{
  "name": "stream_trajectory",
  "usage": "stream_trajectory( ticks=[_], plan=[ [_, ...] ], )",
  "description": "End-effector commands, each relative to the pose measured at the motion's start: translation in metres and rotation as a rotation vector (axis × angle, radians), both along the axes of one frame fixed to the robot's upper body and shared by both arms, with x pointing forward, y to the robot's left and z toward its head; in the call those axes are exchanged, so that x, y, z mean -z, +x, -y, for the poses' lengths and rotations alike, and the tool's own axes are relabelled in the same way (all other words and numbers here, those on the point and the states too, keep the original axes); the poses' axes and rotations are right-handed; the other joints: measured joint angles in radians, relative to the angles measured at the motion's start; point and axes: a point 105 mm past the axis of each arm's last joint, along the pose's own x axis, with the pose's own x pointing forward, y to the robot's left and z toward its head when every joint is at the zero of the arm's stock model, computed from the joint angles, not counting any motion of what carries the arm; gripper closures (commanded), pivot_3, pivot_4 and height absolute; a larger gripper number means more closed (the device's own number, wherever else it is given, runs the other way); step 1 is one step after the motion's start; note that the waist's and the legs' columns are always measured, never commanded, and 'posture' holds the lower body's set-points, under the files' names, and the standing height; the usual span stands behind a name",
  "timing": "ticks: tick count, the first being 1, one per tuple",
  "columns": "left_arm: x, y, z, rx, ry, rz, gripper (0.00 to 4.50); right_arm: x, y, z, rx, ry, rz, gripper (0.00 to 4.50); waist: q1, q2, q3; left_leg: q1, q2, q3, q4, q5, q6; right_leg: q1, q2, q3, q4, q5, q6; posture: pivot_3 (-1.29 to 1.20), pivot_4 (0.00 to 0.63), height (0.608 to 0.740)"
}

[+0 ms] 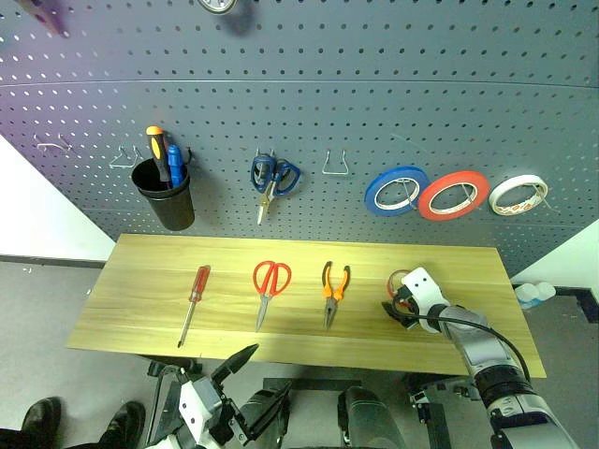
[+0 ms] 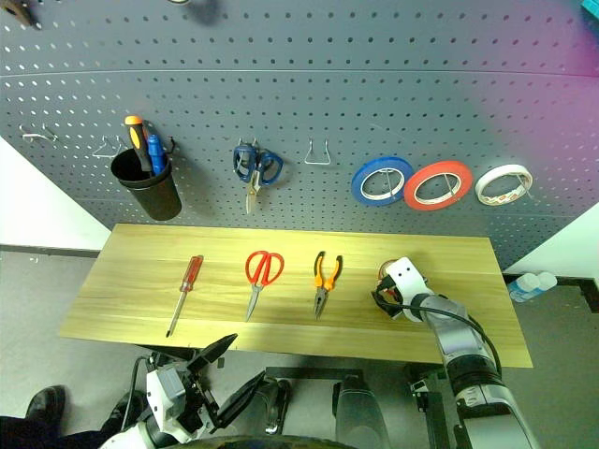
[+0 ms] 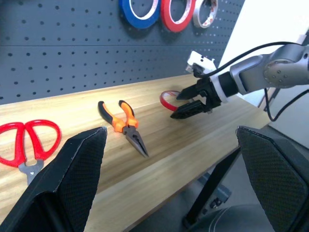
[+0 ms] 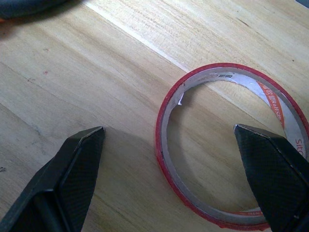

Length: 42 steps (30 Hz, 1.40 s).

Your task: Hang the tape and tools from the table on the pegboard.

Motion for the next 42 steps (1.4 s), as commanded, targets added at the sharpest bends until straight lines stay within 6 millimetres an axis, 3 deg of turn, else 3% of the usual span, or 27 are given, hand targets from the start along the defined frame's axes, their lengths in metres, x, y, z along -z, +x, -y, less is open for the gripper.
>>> stream_trajectory(
  ticks=[1, 7, 12, 15, 16, 18, 21, 25, 34, 42],
  plan=[
    [-0.005, 0.002, -0.004, -0.003, 0.014, 0.036, 0.03, -0.001, 0.002, -0.003, -0.004, 0.004, 0.011, 0.0, 0.0, 0.0, 0.0, 0.0, 0.0, 0.0, 0.0, 0.0, 0.0, 0.0, 0.0, 0.0, 0.0, 0.0, 0.0, 0.03, 0.127, 0.74],
    [-0.008, 0.004, -0.003, -0.003, -0.078, 0.03, 0.03, 0.001, 0.0, -0.007, -0.01, 0.018, 0.006, 0.0, -0.001, 0.002, -0.002, 0.0, 0.0, 0.0, 0.001, 0.0, 0.0, 0.0, 0.0, 0.0, 0.0, 0.0, 0.0, 0.03, 0.123, 0.74],
    [-0.009, 0.007, -0.01, -0.052, -0.025, 0.06, 0.03, -0.001, 0.002, -0.008, -0.007, 0.021, 0.013, 0.0, 0.0, 0.002, -0.003, 0.0, 0.0, 0.0, 0.001, 0.0, 0.0, 0.0, 0.0, 0.0, 0.001, 0.001, 0.0, 0.03, 0.121, 0.74],
    [-0.083, 0.091, -0.064, -0.092, -0.031, 0.159, 0.03, -0.001, 0.003, -0.008, -0.003, 0.026, 0.015, 0.0, 0.019, 0.001, -0.002, 0.001, 0.0, 0.0, 0.001, 0.001, -0.002, 0.0, 0.001, 0.0, 0.002, 0.001, -0.001, 0.03, 0.121, 0.74],
    [-0.099, 0.108, -0.072, -0.1, -0.042, 0.154, 0.03, -0.001, 0.003, -0.009, -0.006, 0.028, 0.015, 0.0, 0.031, -0.001, -0.001, 0.0, 0.001, -0.005, 0.001, 0.004, -0.006, -0.002, 0.001, -0.004, 0.006, 0.002, -0.002, 0.03, 0.119, 0.74],
    [-0.1, 0.119, -0.078, -0.128, -0.055, 0.111, 0.03, -0.001, 0.004, -0.01, -0.008, 0.031, 0.017, 0.0, 0.024, 0.0, -0.005, -0.002, 0.004, -0.01, 0.003, 0.009, -0.016, -0.006, 0.005, -0.01, 0.011, 0.006, -0.009, 0.03, 0.118, 0.74],
    [-0.1, 0.121, -0.077, -0.123, -0.075, 0.075, 0.03, -0.002, 0.006, -0.012, -0.012, 0.034, 0.02, 0.0, -0.013, 0.015, -0.018, 0.005, 0.002, 0.003, 0.001, 0.007, -0.01, 0.001, 0.004, 0.001, 0.007, 0.007, -0.007, 0.04, 0.118, 0.74],
    [-0.105, 0.118, -0.072, -0.076, -0.085, 0.056, 0.03, -0.003, 0.007, -0.013, -0.014, 0.036, 0.025, 0.0, -0.028, 0.001, -0.018, 0.001, 0.004, 0.007, 0.001, 0.008, -0.011, -0.006, 0.006, 0.008, 0.008, 0.008, -0.001, 0.04, 0.117, 0.74],
    [-0.092, 0.093, -0.057, 0.092, -0.138, -0.12, 0.03, -0.003, 0.008, -0.013, -0.01, 0.035, 0.03, 0.0, -0.025, 0.001, -0.018, 0.001, 0.01, 0.007, 0.002, 0.007, -0.011, -0.007, 0.011, 0.008, 0.009, 0.011, -0.007, 0.03, 0.119, 0.74],
    [-0.096, 0.08, -0.072, 0.208, -0.082, -0.242, 0.03, -0.004, 0.008, -0.013, -0.011, 0.031, 0.033, 0.0, -0.024, 0.001, -0.018, 0.002, 0.017, 0.007, 0.002, 0.01, -0.016, -0.007, 0.018, 0.008, 0.01, 0.014, -0.013, 0.03, 0.121, 0.74]
  ],
)
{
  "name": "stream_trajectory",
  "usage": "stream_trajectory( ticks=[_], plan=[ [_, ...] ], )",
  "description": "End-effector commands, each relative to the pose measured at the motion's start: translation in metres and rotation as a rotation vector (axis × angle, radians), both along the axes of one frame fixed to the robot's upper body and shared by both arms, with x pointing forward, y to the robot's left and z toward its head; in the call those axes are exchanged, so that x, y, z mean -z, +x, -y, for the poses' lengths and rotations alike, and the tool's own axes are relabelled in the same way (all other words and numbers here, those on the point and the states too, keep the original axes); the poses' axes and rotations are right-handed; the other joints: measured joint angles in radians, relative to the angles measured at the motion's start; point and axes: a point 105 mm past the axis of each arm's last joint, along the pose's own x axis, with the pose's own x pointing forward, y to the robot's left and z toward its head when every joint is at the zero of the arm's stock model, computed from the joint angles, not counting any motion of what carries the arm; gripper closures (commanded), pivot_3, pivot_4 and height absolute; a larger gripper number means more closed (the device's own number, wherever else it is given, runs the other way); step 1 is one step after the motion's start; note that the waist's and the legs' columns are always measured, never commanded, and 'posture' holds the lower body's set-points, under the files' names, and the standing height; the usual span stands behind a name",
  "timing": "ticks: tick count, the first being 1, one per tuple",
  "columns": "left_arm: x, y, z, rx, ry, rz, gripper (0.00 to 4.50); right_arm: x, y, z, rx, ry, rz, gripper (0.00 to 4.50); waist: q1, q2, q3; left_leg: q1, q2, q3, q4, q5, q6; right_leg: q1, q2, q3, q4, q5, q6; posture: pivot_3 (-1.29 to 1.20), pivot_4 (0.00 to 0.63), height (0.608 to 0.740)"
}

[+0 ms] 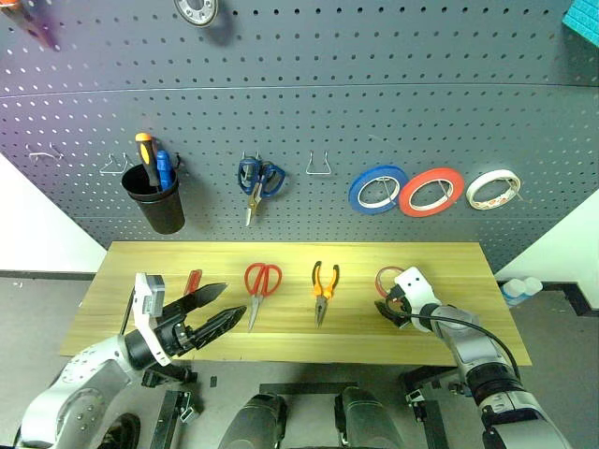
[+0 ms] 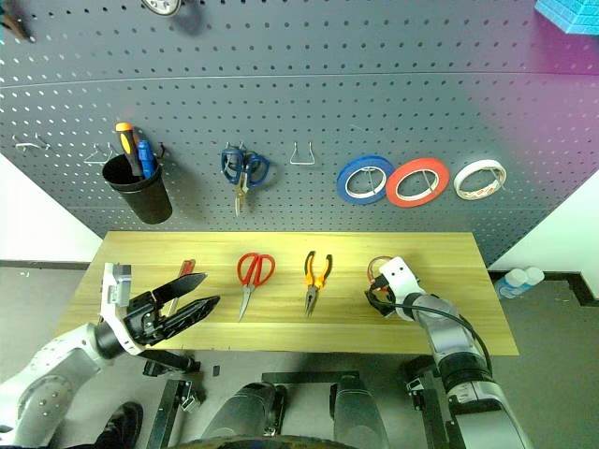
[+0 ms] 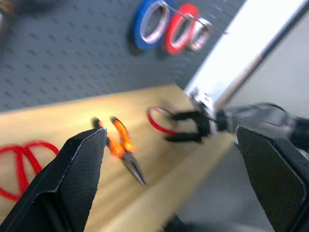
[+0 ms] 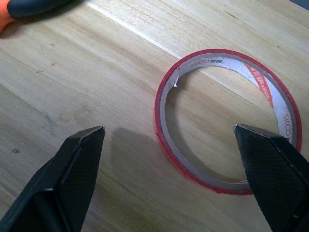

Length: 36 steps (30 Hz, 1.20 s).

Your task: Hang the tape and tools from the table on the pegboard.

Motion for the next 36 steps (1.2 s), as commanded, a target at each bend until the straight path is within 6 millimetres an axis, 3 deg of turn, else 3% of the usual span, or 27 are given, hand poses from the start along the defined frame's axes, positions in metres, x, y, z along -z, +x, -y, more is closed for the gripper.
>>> stream_trajectory(
  ticks=[1, 12, 25, 36],
  plan=[
    [-0.013, 0.0, -0.001, 0.058, 0.048, 0.032, 0.03, -0.008, 0.005, -0.001, -0.006, 0.003, 0.037, 0.0, 0.0, 0.0, 0.0, 0.0, 0.0, 0.0, 0.0, 0.0, 0.0, 0.0, 0.0, 0.0, 0.0, 0.0, 0.0, 0.03, 0.122, 0.74],
    [-0.003, -0.005, 0.001, 0.128, 0.272, 0.112, 0.03, -0.01, 0.009, -0.004, -0.016, 0.002, 0.048, 0.0, 0.0, 0.0, 0.0, -0.001, 0.0, 0.001, -0.002, 0.0, 0.0, -0.002, 0.0, 0.001, -0.001, 0.0, 0.0, 0.03, 0.12, 0.74],
    [-0.012, 0.008, 0.003, 0.082, 0.252, 0.209, 0.03, -0.006, 0.003, -0.01, -0.073, -0.021, 0.025, 0.0, 0.001, 0.0, 0.001, -0.001, 0.0, 0.001, -0.001, 0.0, 0.0, -0.001, 0.0, 0.001, -0.001, 0.0, -0.001, 0.05, 0.154, 0.74],
    [-0.019, 0.003, 0.018, 0.083, 0.231, 0.23, 0.03, -0.005, 0.002, -0.014, -0.137, -0.039, -0.024, 0.0, 0.002, -0.003, 0.014, -0.001, 0.0, 0.001, -0.001, 0.0, 0.0, -0.001, 0.0, 0.001, -0.001, 0.0, -0.001, 0.08, 0.18, 0.74]
  ],
)
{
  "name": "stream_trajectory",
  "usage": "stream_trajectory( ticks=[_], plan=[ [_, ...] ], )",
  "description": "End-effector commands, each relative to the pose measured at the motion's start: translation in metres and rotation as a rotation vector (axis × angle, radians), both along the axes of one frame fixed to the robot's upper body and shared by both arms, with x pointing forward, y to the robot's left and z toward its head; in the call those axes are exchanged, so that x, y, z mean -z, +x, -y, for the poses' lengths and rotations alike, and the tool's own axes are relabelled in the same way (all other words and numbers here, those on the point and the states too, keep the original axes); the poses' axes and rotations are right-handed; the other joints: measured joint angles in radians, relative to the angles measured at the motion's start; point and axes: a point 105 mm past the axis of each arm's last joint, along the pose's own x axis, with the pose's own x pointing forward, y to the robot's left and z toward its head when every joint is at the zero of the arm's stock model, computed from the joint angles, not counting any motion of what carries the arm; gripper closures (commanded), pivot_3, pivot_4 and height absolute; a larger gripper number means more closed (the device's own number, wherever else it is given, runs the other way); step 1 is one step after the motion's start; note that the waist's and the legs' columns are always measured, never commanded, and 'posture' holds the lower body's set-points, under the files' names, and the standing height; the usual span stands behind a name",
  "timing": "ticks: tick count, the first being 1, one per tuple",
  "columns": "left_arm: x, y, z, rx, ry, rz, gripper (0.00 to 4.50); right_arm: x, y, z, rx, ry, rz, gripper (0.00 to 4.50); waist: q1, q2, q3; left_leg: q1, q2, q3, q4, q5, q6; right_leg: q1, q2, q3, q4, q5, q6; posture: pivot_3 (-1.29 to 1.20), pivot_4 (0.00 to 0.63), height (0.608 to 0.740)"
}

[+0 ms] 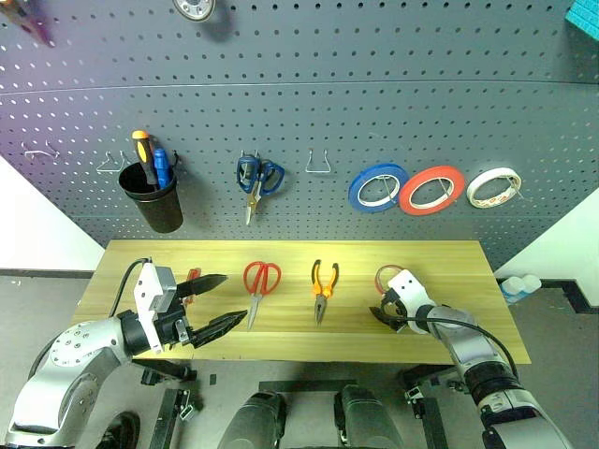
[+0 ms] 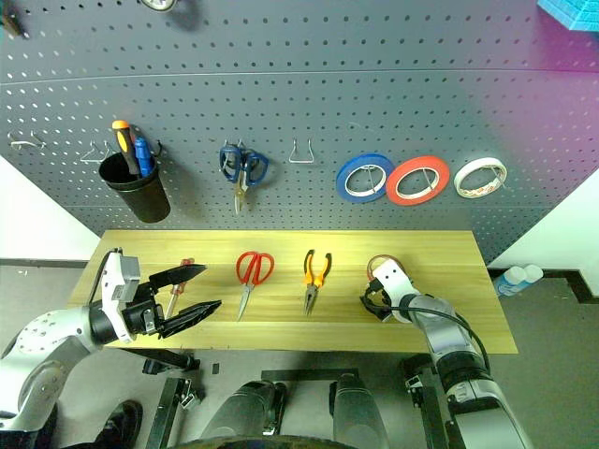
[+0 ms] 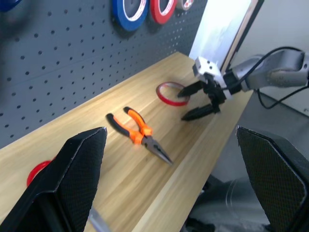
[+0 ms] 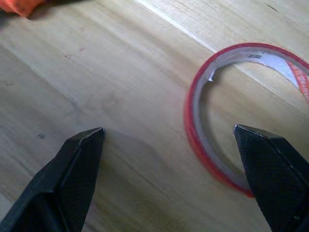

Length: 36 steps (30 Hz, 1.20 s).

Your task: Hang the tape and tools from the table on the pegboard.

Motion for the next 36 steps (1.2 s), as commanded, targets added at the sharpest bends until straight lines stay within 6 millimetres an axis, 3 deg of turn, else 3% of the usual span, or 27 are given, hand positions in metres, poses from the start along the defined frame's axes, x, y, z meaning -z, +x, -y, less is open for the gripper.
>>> stream_trajectory(
  ticks=[1, 3, 6, 16, 25, 29, 33, 36],
  plan=[
    [-0.012, -0.003, 0.008, 0.011, -0.014, 0.043, 0.03, -0.008, 0.006, -0.002, -0.039, -0.024, 0.012, 0.0, 0.001, 0.0, 0.002, 0.0, 0.0, 0.0, 0.0, 0.0, 0.0, 0.0, 0.0, 0.0, 0.0, 0.0, 0.0, 0.08, 0.181, 0.74],
    [-0.016, -0.004, 0.012, 0.008, -0.021, 0.042, 0.03, -0.006, 0.006, -0.002, -0.037, -0.019, -0.002, 0.0, 0.002, -0.001, 0.005, 0.0, 0.0, 0.0, 0.0, 0.0, 0.0, 0.0, 0.0, 0.0, 0.0, 0.0, 0.0, 0.08, 0.181, 0.74],
    [-0.018, -0.006, 0.013, -0.003, -0.028, 0.038, 0.0, -0.002, 0.006, 0.0, -0.04, -0.053, -0.017, 0.86, 0.004, -0.002, 0.007, 0.0, 0.0, 0.0, 0.0, 0.0, 0.0, 0.0, 0.0, 0.0, -0.001, 0.0, 0.0, 0.09, 0.181, 0.74],
    [-0.02, -0.004, 0.012, -0.006, -0.023, 0.032, 0.0, 0.001, 0.005, -0.001, -0.039, -0.062, -0.013, 4.35, 0.025, -0.004, 0.009, -0.001, 0.0, 0.0, 0.0, 0.0, 0.0, 0.001, 0.0, 0.0, -0.003, -0.002, -0.003, 0.09, 0.181, 0.74],
    [-0.021, 0.0, 0.013, -0.006, -0.032, 0.037, 0.0, -0.002, 0.0, 0.001, -0.035, -0.013, 0.001, 4.47, 0.023, -0.004, 0.009, -0.001, 0.0, 0.0, -0.002, -0.001, 0.001, 0.002, 0.0, 0.0, -0.007, -0.001, -0.002, 0.07, 0.179, 0.74],
    [-0.023, 0.003, 0.01, -0.02, -0.045, 0.05, 0.0, -0.028, 0.004, -0.004, 0.025, 0.206, 0.126, 4.47, 0.024, -0.003, 0.01, -0.001, 0.0, -0.001, -0.003, -0.001, 0.002, 0.001, 0.0, -0.001, -0.008, 0.0, 0.0, 0.06, 0.161, 0.74],
    [-0.024, 0.006, 0.011, -0.017, -0.054, 0.058, 0.0, -0.045, -0.005, 0.01, 0.059, 0.31, 0.271, 4.47, 0.022, -0.002, 0.01, -0.002, 0.0, 0.0, -0.003, -0.001, 0.002, 0.001, 0.0, -0.001, -0.009, 0.0, 0.0, 0.05, 0.146, 0.74],
    [-0.025, 0.009, 0.013, -0.008, -0.064, 0.068, 0.0, -0.059, -0.015, 0.006, 0.018, 0.394, 0.357, 4.47, 0.021, -0.002, 0.01, -0.001, 0.0, 0.0, -0.003, -0.001, 0.002, 0.001, 0.0, -0.001, -0.009, 0.001, 0.001, 0.03, 0.139, 0.74]
  ],
)
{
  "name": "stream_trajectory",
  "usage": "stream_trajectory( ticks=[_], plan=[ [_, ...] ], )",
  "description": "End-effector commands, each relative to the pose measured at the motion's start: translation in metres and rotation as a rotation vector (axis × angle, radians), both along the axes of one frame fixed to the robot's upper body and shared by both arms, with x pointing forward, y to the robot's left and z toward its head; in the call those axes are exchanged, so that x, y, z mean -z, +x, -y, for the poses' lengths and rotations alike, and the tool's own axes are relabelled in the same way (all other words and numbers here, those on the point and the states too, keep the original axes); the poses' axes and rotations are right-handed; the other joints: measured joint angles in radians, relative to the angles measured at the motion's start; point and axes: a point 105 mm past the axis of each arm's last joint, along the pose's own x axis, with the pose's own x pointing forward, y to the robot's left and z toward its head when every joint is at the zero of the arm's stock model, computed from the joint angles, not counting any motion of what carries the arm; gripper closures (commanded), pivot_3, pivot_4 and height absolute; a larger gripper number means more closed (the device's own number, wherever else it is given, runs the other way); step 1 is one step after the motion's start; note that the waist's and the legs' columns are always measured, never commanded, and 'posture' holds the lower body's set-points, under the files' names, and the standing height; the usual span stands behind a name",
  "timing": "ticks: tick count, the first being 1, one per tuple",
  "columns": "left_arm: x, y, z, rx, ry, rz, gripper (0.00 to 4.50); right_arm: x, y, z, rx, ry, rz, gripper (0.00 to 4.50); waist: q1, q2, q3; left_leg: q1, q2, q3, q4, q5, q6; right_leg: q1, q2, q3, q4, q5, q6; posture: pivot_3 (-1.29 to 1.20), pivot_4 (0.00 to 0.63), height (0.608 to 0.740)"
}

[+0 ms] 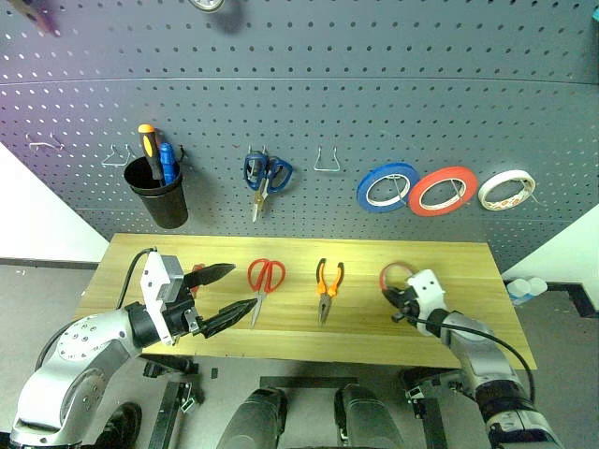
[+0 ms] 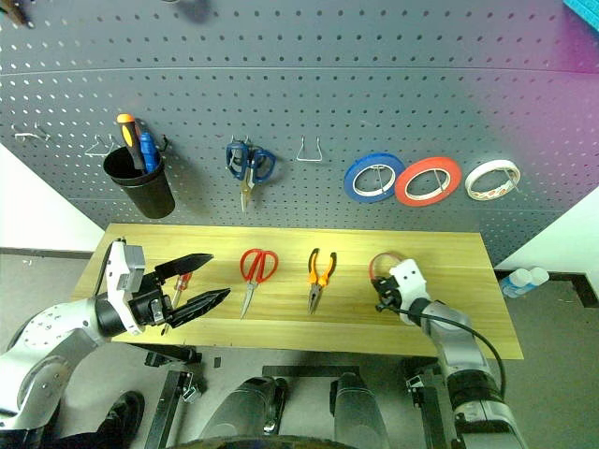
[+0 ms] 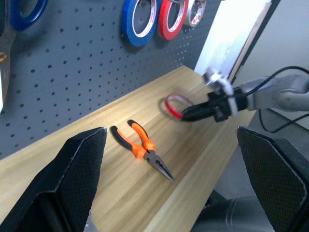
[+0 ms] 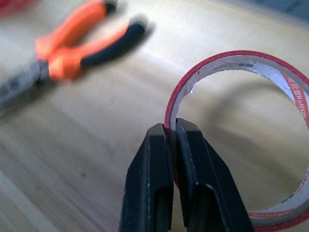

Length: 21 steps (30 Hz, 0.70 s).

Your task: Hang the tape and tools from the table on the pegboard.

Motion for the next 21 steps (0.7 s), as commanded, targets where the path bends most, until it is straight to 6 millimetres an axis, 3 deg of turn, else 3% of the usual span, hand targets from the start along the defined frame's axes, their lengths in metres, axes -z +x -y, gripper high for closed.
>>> stream_trajectory(
  ticks=[1, 11, 18, 21],
  plan=[
    [-0.008, 0.003, 0.001, 0.014, -0.019, 0.044, 0.0, -0.03, -0.003, -0.007, -0.039, 0.087, 0.17, 4.47, -0.002, 0.0, 0.0, 0.0, 0.0, 0.0, 0.0, 0.0, 0.0, 0.0, 0.0, 0.0, 0.0, 0.0, 0.0, 0.02, 0.134, 0.74],
    [-0.011, 0.018, 0.005, 0.056, -0.02, 0.081, 0.0, -0.065, -0.024, 0.025, 0.173, 0.38, 0.337, 4.47, -0.001, 0.002, -0.002, 0.0, 0.0, 0.0, 0.0, 0.0, -0.001, 0.0, 0.0, 0.0, 0.001, 0.001, 0.001, -0.04, 0.101, 0.74],
    [-0.021, 0.022, 0.011, 0.092, -0.056, 0.089, 0.0, -0.077, -0.025, 0.042, 0.292, 0.408, 0.42, 4.47, -0.024, 0.006, -0.006, 0.001, 0.0, 0.001, 0.001, 0.001, -0.001, 0.0, 0.0, 0.0, 0.001, 0.002, 0.002, -0.08, 0.091, 0.74],
    [-0.033, 0.019, 0.013, 0.121, -0.103, 0.069, 0.0, -0.092, -0.021, 0.046, 0.326, 0.367, 0.489, 4.47, -0.031, 0.008, -0.008, 0.001, 0.0, 0.001, 0.001, 0.001, -0.001, 0.0, 0.0, 0.0, 0.001, 0.003, 0.002, -0.08, 0.091, 0.74]
  ],
)
